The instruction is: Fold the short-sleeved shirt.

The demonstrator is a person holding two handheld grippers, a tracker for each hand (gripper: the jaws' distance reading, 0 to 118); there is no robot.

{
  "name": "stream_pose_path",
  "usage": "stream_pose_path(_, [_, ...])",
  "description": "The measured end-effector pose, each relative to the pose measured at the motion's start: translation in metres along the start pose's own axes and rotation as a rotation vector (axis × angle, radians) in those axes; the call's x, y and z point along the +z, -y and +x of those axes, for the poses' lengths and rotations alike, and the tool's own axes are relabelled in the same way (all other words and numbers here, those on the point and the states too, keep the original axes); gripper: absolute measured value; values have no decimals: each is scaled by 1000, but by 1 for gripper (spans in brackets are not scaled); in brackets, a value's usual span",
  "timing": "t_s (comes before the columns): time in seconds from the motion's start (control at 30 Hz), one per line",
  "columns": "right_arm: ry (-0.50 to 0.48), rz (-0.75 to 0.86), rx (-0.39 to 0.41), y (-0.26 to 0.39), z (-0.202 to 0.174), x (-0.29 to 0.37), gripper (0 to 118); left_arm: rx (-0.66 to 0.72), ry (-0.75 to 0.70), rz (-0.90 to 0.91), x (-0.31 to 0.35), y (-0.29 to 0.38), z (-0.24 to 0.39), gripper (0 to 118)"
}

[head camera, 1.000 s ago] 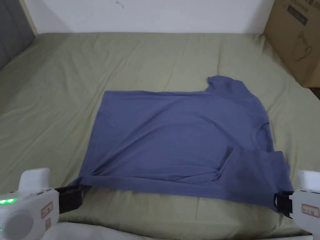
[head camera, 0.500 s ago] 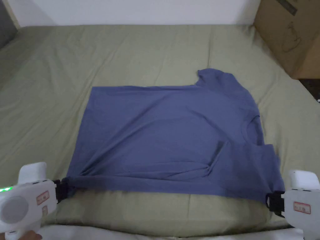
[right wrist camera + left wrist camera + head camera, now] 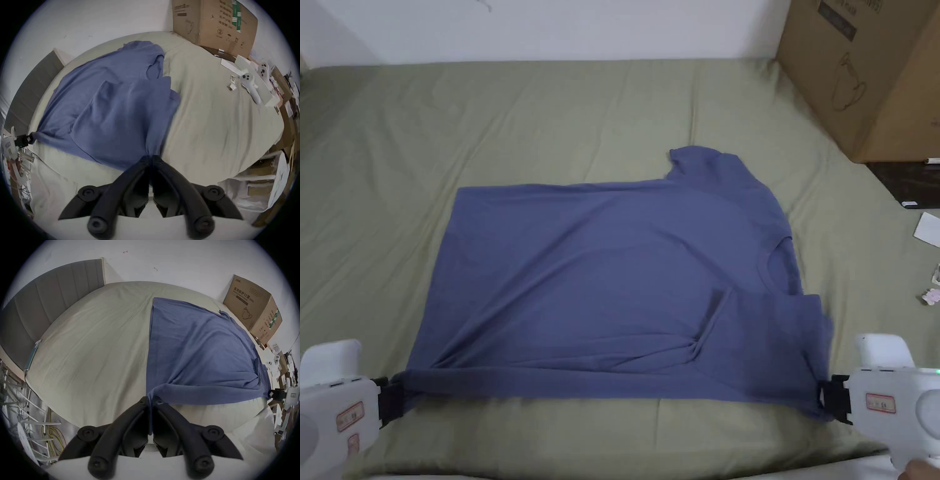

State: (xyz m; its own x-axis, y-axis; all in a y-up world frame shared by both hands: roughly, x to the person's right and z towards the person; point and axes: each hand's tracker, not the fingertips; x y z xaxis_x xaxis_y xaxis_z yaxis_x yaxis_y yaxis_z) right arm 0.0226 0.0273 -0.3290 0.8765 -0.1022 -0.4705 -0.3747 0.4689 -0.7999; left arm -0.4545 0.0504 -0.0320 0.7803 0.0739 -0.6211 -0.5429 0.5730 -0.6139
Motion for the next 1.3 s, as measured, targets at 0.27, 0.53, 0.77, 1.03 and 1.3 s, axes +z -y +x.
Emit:
stream_pose_path(0.27, [-18,22,-40,-6,1,17,1,-17,-12,-8,7,-5,2,3])
stream_pose_path(0.53, [-43,114,-78,-67,8,39,1,-87,-44,42,14,-54,7,3])
stream_pose_path(0.77, [-11,95,-77,-146,3,0,1,-138,-80,29,-35,-121,19,3])
stream_pose_path(1.03, [53,-23,-86,-174,-8,-59,10,-184,-171,-20,-102,-133,33,56])
stream_pose_path(1.3, [53,41,-66,-159,2,-22,79,-59,-122,-24,-68,-113,10,87])
